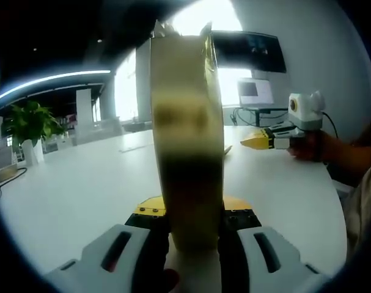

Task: Extract single mask from mask box in order stack masks on table

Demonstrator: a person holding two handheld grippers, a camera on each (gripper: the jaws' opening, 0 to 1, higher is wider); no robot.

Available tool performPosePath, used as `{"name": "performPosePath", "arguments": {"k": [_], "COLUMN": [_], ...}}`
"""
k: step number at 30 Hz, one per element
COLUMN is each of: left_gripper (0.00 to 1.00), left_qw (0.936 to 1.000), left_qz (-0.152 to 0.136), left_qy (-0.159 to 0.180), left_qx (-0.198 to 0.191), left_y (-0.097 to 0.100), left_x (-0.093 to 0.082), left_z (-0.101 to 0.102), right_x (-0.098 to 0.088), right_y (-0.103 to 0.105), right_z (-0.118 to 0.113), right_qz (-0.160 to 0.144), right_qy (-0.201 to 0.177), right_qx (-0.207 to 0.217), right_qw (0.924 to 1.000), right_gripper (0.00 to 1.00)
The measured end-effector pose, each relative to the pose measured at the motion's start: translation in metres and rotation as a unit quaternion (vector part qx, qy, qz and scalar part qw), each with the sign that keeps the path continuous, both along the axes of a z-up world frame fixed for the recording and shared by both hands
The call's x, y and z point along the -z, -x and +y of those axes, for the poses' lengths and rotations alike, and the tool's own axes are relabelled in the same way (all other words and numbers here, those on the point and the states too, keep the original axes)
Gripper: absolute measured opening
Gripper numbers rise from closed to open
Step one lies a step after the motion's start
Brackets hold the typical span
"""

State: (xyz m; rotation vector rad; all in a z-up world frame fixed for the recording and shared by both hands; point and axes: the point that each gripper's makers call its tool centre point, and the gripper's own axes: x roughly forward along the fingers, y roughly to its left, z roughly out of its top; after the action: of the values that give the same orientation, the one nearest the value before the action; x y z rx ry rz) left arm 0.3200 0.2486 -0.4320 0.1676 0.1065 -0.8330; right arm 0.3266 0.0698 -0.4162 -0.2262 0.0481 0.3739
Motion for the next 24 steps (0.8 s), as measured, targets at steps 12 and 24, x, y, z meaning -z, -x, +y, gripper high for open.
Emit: {"name": "performPosePath", "arguments": {"k": [12,24], "left_gripper": [0.21,0.21], "left_qw": [1.0000,1.0000], "left_qz": [0.001,0.003], "left_qy": [-0.002,0.000], "left_qx": [0.000,0.004], "left_y": [0.0006,0.0010], "left_x": [0.0002,0.0007], "left_z": [-0.0002,-0.0005], "right_x": [-0.0013,0.0002], "right_y": [0.0013,0.0013], "right_z": [0.0031,0.0046], "right_qz": [-0.004,-0.003], "right_qy": [0.002,0.009], "right_qx": [-0.008,-0.010], "right_qw": [1.0000,0.9999], "right_gripper": [0.00,0.00]}}
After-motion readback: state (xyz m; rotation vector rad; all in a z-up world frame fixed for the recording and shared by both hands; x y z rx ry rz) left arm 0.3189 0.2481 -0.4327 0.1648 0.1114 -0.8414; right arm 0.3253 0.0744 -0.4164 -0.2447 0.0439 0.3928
